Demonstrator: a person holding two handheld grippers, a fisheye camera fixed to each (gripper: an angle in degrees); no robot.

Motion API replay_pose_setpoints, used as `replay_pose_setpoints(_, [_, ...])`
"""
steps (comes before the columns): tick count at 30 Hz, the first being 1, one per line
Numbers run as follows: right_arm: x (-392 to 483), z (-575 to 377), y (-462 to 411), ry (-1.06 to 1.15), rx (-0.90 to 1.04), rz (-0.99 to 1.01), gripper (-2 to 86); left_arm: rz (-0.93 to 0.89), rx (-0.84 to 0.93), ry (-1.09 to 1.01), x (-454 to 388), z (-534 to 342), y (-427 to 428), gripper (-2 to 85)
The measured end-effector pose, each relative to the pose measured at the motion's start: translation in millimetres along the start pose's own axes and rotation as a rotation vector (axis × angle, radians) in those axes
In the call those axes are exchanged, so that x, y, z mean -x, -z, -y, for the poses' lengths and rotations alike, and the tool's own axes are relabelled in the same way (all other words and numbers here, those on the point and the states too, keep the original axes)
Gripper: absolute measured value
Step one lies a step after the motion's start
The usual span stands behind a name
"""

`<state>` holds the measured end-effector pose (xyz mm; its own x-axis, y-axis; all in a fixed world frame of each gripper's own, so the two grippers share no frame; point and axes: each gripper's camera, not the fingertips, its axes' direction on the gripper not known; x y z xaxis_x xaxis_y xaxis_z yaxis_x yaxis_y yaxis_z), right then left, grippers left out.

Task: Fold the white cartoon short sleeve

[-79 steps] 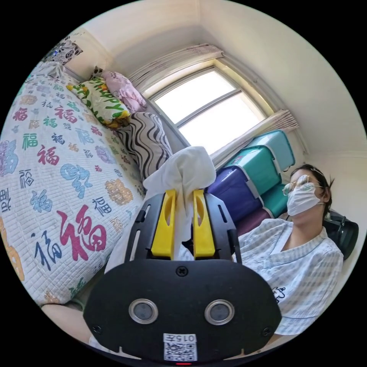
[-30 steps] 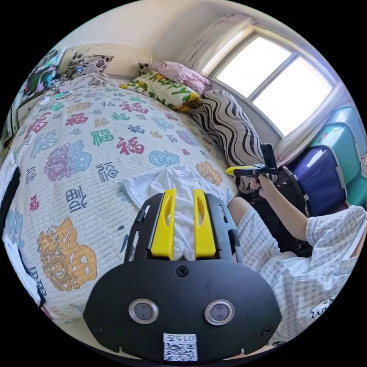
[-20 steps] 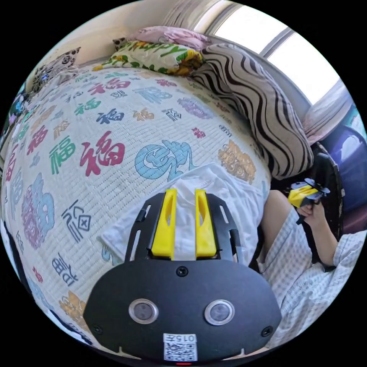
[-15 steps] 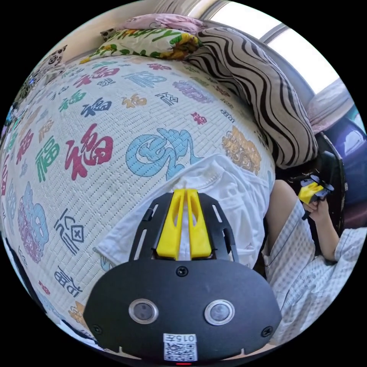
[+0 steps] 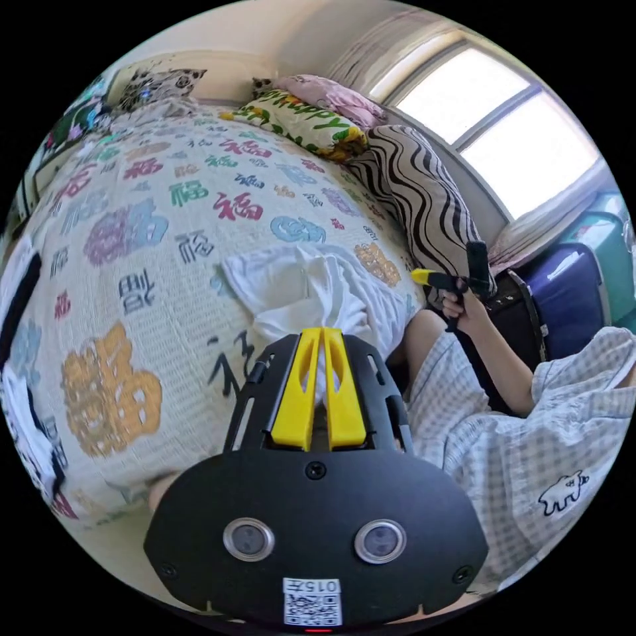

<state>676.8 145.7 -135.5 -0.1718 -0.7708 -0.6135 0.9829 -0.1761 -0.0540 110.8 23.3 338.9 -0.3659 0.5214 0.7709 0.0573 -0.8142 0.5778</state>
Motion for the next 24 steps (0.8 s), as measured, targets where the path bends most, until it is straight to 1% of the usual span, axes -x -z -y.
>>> replay_pose_setpoints(2, [-2.6,29.7,-19.1,0.03,0.042,0.005,4.1,-0.012,-0.01,0.044,5.2,-14.7,-0.5,-0.1])
replay_pose_setpoints(5, [5.1,91.0,-69.6,0.124,0.155,0.004,5.6,-0.035,-0.034,0.09,12.3,-15.7,-7.5,-0.1])
replay_pose_setpoints(7, [11.3,141.3,-125.6,0.171,0.297,-0.067,7.8,-0.053,-0.047,0.103,16.7,-5.2,-13.8,-0.1])
replay_pose_setpoints(11, [19.9,205.9,-207.7,0.216,0.474,-0.128,10.2,-0.06,-0.059,0.112,23.6,14.5,-18.0,-0.1])
replay_pose_setpoints(14, [28.7,237.0,-272.8,0.263,0.651,-0.192,9.7,-0.08,-0.071,0.132,30.9,30.7,-19.2,-0.1])
replay_pose_setpoints(16, [29.2,241.5,-316.6,0.297,0.848,-0.271,6.5,-0.091,-0.092,0.139,32.5,44.2,-16.6,-0.2])
replay_pose_setpoints(18, [31.2,249.6,-312.2,0.305,0.833,-0.343,1.4,-0.081,-0.11,0.142,31.0,54.6,-11.6,-0.3])
replay_pose_setpoints(20, [34.4,262.2,-281.1,0.245,0.739,-0.335,0.4,-0.067,-0.13,0.162,28.7,65.4,-2.7,-0.4])
replay_pose_setpoints(22, [45.8,269.7,-208.8,0.161,0.537,-0.305,-0.2,-0.057,-0.206,0.168,17.4,80.3,20.7,-0.6])
replay_pose_setpoints(23, [50.3,269.1,-188.8,0.152,0.49,-0.306,-0.3,-0.055,-0.227,0.159,12.4,84.8,27.7,-0.6])
replay_pose_setpoints(24, [60.7,266.6,-150.2,0.143,0.42,-0.324,-0.4,-0.039,-0.263,0.143,0.8,94.6,42.1,-0.7])
